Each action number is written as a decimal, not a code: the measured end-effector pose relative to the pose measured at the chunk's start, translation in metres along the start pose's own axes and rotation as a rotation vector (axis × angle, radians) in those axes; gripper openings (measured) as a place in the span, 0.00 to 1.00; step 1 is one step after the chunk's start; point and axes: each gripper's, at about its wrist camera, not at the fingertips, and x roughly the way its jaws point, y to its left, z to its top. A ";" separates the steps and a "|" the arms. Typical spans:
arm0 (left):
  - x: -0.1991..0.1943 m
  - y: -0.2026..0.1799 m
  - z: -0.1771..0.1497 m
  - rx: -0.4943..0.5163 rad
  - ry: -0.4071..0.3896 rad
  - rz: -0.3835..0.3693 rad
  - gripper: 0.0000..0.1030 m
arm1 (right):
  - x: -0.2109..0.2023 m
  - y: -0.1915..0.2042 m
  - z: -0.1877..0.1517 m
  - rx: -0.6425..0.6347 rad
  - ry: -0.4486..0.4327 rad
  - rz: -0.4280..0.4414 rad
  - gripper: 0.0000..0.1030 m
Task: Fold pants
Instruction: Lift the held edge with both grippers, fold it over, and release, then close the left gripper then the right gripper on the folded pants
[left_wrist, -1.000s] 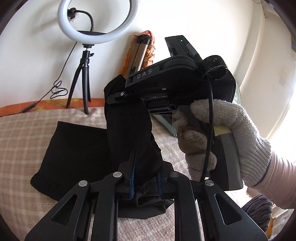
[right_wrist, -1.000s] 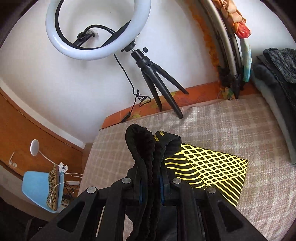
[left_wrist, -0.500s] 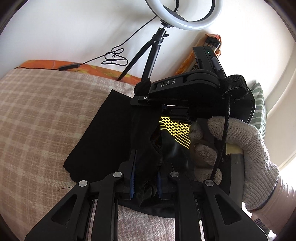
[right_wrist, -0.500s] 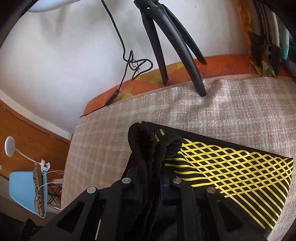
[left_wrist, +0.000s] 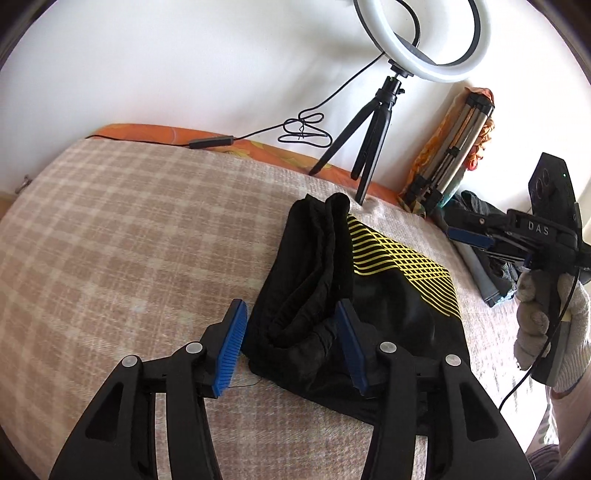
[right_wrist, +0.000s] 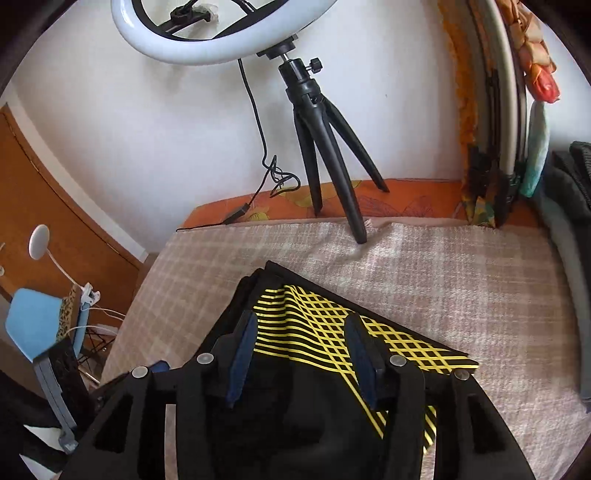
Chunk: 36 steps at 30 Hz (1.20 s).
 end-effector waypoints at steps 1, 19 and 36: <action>-0.004 -0.002 0.000 0.017 -0.005 0.002 0.47 | -0.009 -0.005 -0.007 -0.032 -0.004 -0.048 0.50; 0.030 0.003 0.008 0.095 0.037 0.273 0.58 | 0.024 -0.066 -0.037 -0.057 0.117 -0.272 0.51; 0.017 -0.010 -0.002 -0.020 0.135 0.097 0.62 | 0.006 -0.083 -0.062 0.167 0.112 -0.029 0.59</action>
